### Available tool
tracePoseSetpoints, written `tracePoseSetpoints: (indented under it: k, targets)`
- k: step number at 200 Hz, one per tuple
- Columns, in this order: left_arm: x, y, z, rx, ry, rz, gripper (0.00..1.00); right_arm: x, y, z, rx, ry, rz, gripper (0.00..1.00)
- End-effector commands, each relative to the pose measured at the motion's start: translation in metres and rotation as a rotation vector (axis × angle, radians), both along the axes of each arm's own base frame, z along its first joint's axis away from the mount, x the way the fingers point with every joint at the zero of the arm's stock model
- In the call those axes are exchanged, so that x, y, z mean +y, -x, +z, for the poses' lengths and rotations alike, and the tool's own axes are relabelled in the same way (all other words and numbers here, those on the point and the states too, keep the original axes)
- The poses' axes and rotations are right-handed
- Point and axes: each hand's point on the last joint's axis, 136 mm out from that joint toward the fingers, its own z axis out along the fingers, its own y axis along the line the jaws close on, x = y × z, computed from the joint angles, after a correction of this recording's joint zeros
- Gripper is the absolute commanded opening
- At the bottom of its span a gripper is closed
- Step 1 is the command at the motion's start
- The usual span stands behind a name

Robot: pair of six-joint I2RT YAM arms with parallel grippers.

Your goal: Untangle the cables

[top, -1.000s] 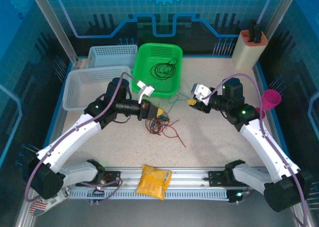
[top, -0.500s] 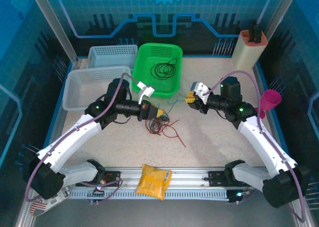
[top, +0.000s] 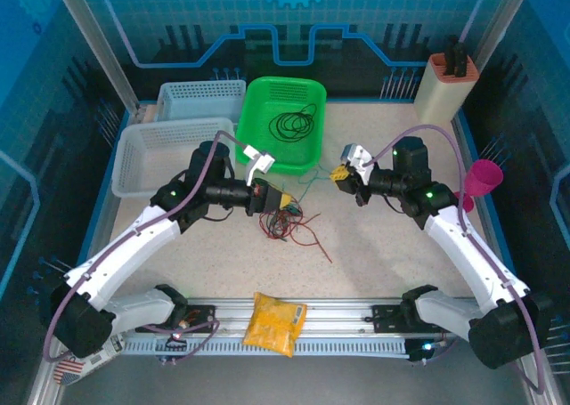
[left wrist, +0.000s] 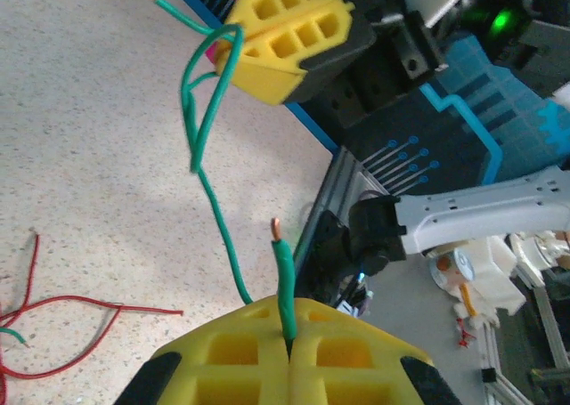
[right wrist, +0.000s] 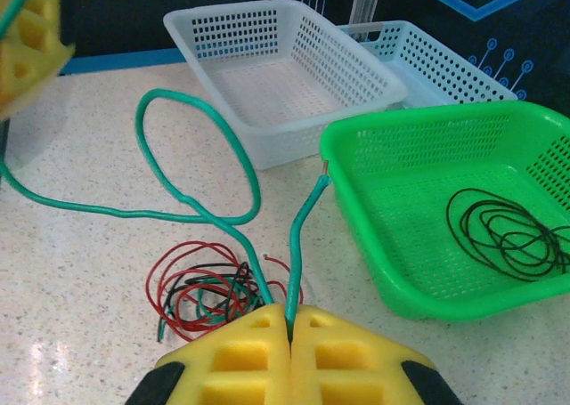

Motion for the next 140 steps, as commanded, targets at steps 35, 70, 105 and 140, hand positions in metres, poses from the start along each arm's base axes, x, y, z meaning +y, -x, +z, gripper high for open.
tracePoseSetpoints:
  k: [35,70,105,140]
  targets:
    - [-0.006,-0.041,0.005,-0.087,0.015,0.145,0.0,0.031,0.032,0.018,0.384,-0.258,-0.096,0.0]
    - [-0.007,-0.061,-0.009,-0.069,-0.018,0.214,0.0,0.064,0.025,0.034,0.571,-0.494,-0.179,0.0]
    - [-0.006,-0.068,-0.021,-0.103,-0.077,0.267,0.0,0.074,0.006,0.053,0.665,-0.647,-0.321,0.0]
    - [0.0,-0.074,-0.033,-0.145,-0.148,0.322,0.0,0.066,-0.006,0.077,0.701,-0.78,-0.422,0.0]
